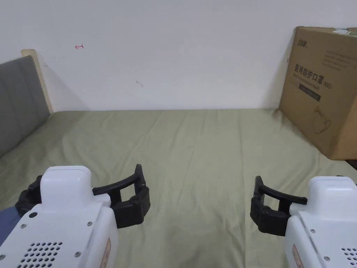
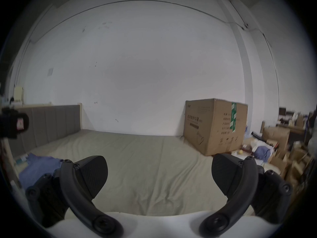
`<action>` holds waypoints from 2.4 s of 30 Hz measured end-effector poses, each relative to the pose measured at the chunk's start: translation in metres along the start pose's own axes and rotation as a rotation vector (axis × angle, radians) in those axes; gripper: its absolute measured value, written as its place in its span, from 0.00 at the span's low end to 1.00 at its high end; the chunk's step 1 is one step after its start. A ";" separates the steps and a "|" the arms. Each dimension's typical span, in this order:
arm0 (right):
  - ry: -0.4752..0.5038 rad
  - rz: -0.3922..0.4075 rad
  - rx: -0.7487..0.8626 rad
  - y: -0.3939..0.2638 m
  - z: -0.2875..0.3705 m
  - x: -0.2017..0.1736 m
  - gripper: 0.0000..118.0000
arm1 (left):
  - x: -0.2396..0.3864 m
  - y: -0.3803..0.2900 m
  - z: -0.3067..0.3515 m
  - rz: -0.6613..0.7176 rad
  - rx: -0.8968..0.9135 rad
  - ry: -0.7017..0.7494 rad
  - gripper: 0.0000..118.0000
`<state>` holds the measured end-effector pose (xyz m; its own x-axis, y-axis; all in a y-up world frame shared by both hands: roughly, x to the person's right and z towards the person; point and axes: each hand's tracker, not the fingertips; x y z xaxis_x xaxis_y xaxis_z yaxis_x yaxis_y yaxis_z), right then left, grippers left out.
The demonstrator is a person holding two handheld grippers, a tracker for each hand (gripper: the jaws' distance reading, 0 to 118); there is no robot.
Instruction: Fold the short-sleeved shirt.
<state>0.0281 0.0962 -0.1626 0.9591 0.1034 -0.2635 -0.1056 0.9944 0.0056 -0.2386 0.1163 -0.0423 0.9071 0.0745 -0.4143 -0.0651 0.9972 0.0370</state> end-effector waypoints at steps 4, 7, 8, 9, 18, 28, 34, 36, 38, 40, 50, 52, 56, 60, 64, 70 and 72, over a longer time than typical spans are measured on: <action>-0.076 0.307 0.063 -0.001 0.002 -0.025 1.00 | -0.025 -0.008 -0.004 0.472 -0.026 -0.106 1.00; -0.099 0.608 0.125 -0.008 0.005 -0.048 1.00 | -0.049 -0.032 -0.013 0.917 -0.063 -0.211 1.00; -0.077 0.708 0.143 -0.012 0.007 -0.055 1.00 | -0.056 -0.041 -0.017 1.057 -0.103 -0.219 1.00; -0.062 0.799 0.161 -0.015 0.008 -0.061 1.00 | -0.060 -0.049 -0.019 1.142 -0.129 -0.216 1.00; 0.064 0.924 0.122 -0.042 0.006 -0.080 1.00 | -0.066 -0.068 -0.025 1.055 -0.184 -0.055 1.00; 0.092 -0.112 -0.079 -0.010 -0.013 -0.007 1.00 | 0.004 -0.007 -0.016 -0.040 -0.015 -0.016 1.00; 0.027 -0.064 -0.065 -0.019 -0.011 0.000 1.00 | 0.024 -0.020 -0.010 -0.211 -0.027 -0.044 1.00; -0.012 0.088 -0.001 -0.020 -0.006 -0.009 1.00 | 0.019 -0.021 -0.011 -0.160 -0.023 -0.055 1.00; -0.007 0.086 0.009 -0.014 -0.002 -0.015 0.99 | 0.019 -0.019 -0.012 -0.133 -0.036 -0.057 1.00; 0.020 0.034 -0.006 -0.008 -0.003 -0.015 0.92 | 0.016 -0.016 -0.013 -0.101 -0.036 -0.063 0.96; -0.006 -0.107 -0.034 -0.005 -0.010 -0.001 0.00 | 0.001 -0.008 -0.011 -0.055 -0.069 -0.047 0.00; 0.004 -0.100 -0.038 -0.002 -0.012 -0.004 0.00 | -0.010 -0.006 -0.010 -0.045 -0.067 -0.023 0.00; 0.119 -0.096 -0.039 0.006 -0.020 -0.022 0.00 | -0.041 0.002 0.003 -0.031 -0.082 0.093 0.00; 0.275 -0.093 -0.025 0.015 -0.026 -0.066 0.00 | -0.079 0.010 0.030 -0.038 -0.051 0.253 0.00; 0.475 -0.088 -0.029 0.018 -0.026 -0.124 0.00 | -0.118 0.014 0.064 0.005 -0.040 0.401 0.00; 0.687 -0.042 -0.076 0.014 -0.020 -0.198 0.00 | -0.153 0.003 0.090 0.052 -0.084 0.524 0.00; 0.705 -0.042 -0.095 0.011 -0.020 -0.210 0.00 | -0.159 -0.004 0.087 0.060 -0.109 0.520 0.00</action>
<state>-0.1797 0.0851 -0.1261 0.5682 -0.0059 -0.8229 -0.1257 0.9876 -0.0938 -0.3462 0.1003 0.1021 0.5766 0.0970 -0.8113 -0.1781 0.9840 -0.0089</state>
